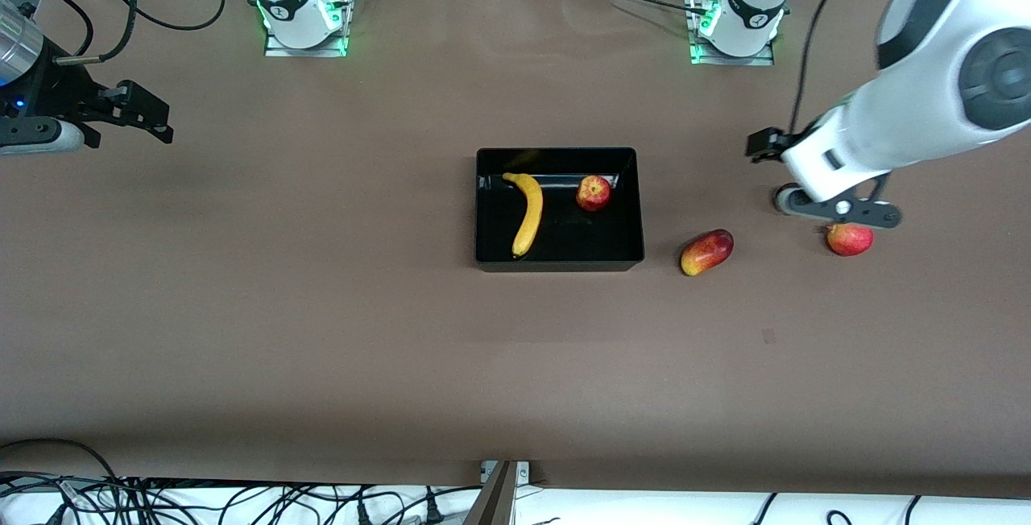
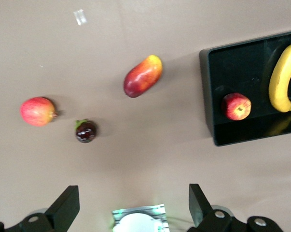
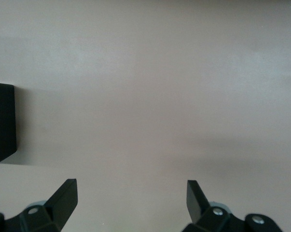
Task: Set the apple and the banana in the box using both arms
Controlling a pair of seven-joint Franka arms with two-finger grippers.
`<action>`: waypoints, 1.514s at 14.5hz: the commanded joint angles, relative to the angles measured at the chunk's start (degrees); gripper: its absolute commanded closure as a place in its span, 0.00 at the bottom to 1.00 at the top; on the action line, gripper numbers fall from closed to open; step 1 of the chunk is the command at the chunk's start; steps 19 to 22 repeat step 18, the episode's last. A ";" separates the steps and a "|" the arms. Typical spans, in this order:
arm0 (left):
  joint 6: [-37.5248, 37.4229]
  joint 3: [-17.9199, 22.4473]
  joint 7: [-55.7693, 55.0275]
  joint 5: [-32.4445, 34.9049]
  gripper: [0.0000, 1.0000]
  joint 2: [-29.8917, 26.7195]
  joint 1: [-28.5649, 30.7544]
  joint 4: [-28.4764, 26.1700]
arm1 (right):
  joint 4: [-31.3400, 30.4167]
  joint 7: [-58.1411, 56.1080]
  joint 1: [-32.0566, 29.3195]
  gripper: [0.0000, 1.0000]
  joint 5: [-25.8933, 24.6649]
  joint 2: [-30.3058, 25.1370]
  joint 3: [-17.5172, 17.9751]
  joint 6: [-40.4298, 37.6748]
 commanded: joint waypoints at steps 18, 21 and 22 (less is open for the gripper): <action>18.17 34.92 6.28 -7.37 0.00 -21.39 -19.08 -22.47 | 1.14 0.04 -0.29 0.00 0.00 0.17 0.26 -0.98; 18.17 34.92 6.28 -7.37 0.00 -21.39 -19.08 -22.47 | 1.14 0.04 -0.29 0.00 0.00 0.17 0.26 -0.98; 18.17 34.92 6.28 -7.37 0.00 -21.39 -19.08 -22.47 | 1.14 0.04 -0.29 0.00 0.00 0.17 0.26 -0.98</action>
